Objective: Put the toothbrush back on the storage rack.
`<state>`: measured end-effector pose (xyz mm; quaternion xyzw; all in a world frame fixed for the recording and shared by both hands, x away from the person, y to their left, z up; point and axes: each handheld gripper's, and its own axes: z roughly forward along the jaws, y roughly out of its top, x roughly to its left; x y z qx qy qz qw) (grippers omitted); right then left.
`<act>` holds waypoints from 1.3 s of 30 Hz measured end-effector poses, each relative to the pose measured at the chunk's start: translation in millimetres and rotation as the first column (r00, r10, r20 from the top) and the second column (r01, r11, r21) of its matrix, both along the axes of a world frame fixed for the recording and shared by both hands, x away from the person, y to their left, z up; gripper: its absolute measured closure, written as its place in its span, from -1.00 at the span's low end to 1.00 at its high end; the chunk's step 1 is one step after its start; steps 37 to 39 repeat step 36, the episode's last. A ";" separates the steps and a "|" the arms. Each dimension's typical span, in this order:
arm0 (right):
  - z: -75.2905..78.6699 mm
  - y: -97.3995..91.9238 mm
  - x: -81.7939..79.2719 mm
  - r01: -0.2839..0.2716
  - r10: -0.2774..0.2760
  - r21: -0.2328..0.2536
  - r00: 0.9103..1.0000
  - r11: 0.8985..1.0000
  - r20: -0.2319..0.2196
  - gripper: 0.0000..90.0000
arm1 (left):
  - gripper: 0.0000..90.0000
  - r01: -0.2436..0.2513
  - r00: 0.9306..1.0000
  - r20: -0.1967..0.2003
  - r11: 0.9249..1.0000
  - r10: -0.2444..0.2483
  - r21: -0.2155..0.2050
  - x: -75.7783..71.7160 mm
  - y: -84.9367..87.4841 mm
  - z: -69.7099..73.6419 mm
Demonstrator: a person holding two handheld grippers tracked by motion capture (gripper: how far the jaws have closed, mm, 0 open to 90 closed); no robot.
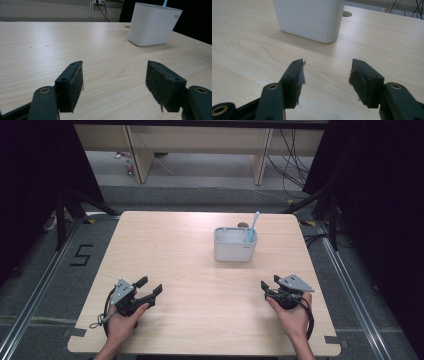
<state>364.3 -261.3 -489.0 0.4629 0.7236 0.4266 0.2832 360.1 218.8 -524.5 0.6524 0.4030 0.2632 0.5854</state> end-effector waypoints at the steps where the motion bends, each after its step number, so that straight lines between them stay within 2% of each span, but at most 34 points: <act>1: -0.9 -0.9 -0.4 -0.006 0.006 -0.006 1.000 1.000 0.002 -0.01 | -0.34 0.000 1.000 0.000 1.000 0.000 0.001 0.0 0.0 0.0; 5: -4.8 1.6 -6.7 0.020 -0.020 0.018 1.000 1.000 -0.015 -0.01 | -0.34 0.004 1.000 0.002 1.000 -0.004 0.001 0.1 0.1 0.0; 7: -6.0 0.1 -8.3 0.013 -0.013 -0.007 1.000 1.000 -0.013 -0.01 | -0.34 0.000 1.000 0.002 1.000 0.000 0.003 0.3 0.1 0.0; 8: -6.6 -0.4 -8.0 0.000 0.000 -0.012 1.000 1.000 0.002 -0.01 | -0.34 0.000 1.000 -0.002 1.000 0.000 0.004 0.0 0.2 0.2; 10: -7.0 -0.4 -10.9 0.005 -0.005 0.002 1.000 1.000 -0.010 -0.01 | -0.34 0.001 1.000 0.000 1.000 -0.001 0.004 0.2 0.2 0.2; 11: -7.4 -1.6 -10.7 -0.006 0.006 -0.010 1.000 1.000 -0.002 -0.01 | -0.34 0.001 1.000 0.000 1.000 -0.001 0.004 0.1 0.2 0.2; 12: -8.4 -1.6 -11.4 -0.013 0.013 0.001 1.000 1.000 -0.007 -0.01 | -0.34 0.001 1.000 0.000 1.000 -0.001 0.005 0.1 0.3 0.2; 13: -9.5 0.4 -13.8 0.005 -0.005 0.012 1.000 1.000 -0.015 -0.01 | -0.34 0.000 1.000 0.002 1.000 0.000 0.002 0.2 0.0 0.0; 14: -10.4 -1.9 -13.1 -0.018 0.018 -0.010 1.000 1.000 -0.012 -0.01 | -0.34 0.001 1.000 0.001 1.000 -0.001 0.004 0.2 0.2 0.1; 15: -11.8 -2.6 -13.8 -0.027 0.027 -0.008 1.000 1.000 -0.013 -0.01 | -0.34 0.001 1.000 0.000 1.000 -0.001 0.006 0.2 0.3 0.2; 17: -14.3 -2.1 -15.9 -0.019 0.019 -0.013 1.000 1.000 -0.008 -0.01 | -0.34 0.001 1.000 0.000 1.000 -0.001 0.004 0.3 0.3 0.2; 18: -15.6 -0.1 -18.4 0.007 -0.006 0.013 1.000 1.000 -0.019 -0.01 | -0.34 0.000 1.000 0.000 1.000 0.000 0.003 0.3 0.3 0.2; 19: -16.0 -2.9 -16.9 -0.020 0.020 -0.014 1.000 1.000 -0.002 0.00 | -0.34 0.001 1.000 0.000 1.000 -0.001 0.004 0.4 0.4 0.2; 21: -17.6 -3.4 -18.6 -0.017 0.017 -0.009 1.000 1.000 0.005 0.00 | -0.34 -0.025 0.999 -0.041 1.000 0.025 -0.002 -3.3 -0.6 1.0; 24: -19.0 -4.5 -20.0 -0.018 0.018 0.005 0.999 1.000 0.028 0.01 | -0.34 -0.025 0.999 -0.041 1.000 0.025 -0.003 -3.3 -0.6 0.9; 25: -19.3 -4.0 -20.7 -0.014 0.014 0.013 0.999 1.000 0.036 0.01 | -0.34 -0.006 1.000 -0.013 1.000 0.006 0.006 -0.8 0.3 0.6; 26: -18.7 -3.3 -21.7 -0.009 0.008 0.007 0.999 1.000 0.044 0.01 | -0.34 -0.006 1.000 -0.013 1.000 0.006 0.002 -0.7 0.0 0.4; 27: -19.0 -3.1 -22.0 -0.007 0.007 0.009 0.998 1.000 0.057 0.01 | -0.34 -0.024 0.999 -0.046 1.000 0.024 0.002 -3.5 -0.6 1.2; 29: -20.1 -3.1 -22.4 0.002 -0.003 0.014 0.997 1.000 0.079 0.01 | -0.34 -0.020 0.999 -0.041 1.000 0.020 0.004 -2.9 -0.5 1.1; 30: -19.6 -2.2 -25.4 0.025 -0.027 0.028 0.998 0.999 0.054 0.01 | -0.34 -0.019 0.999 -0.042 1.000 0.020 0.004 -2.9 -0.5 1.1; 31: -20.6 -4.4 -23.6 0.011 -0.012 0.014 0.997 1.000 0.075 0.01 | -0.34 -0.018 0.999 -0.041 1.000 0.019 0.005 -2.7 -0.4 1.1; 32: -22.1 -4.2 -22.8 0.004 -0.006 0.024 0.997 1.000 0.079 0.01 | -0.34 -0.019 0.999 -0.042 1.000 0.019 0.003 -2.6 -0.3 1.0; 35: -21.6 -4.6 -24.5 0.011 -0.012 0.016 0.998 1.000 0.061 0.01 | -0.34 -0.018 0.999 -0.045 1.000 0.018 0.004 -2.3 -0.1 1.1; 39: -21.6 -4.6 -24.2 0.009 -0.010 0.014 0.998 1.000 0.064 0.01 | -0.34 -0.018 0.999 -0.045 1.000 0.018 0.004 -2.2 0.0 1.1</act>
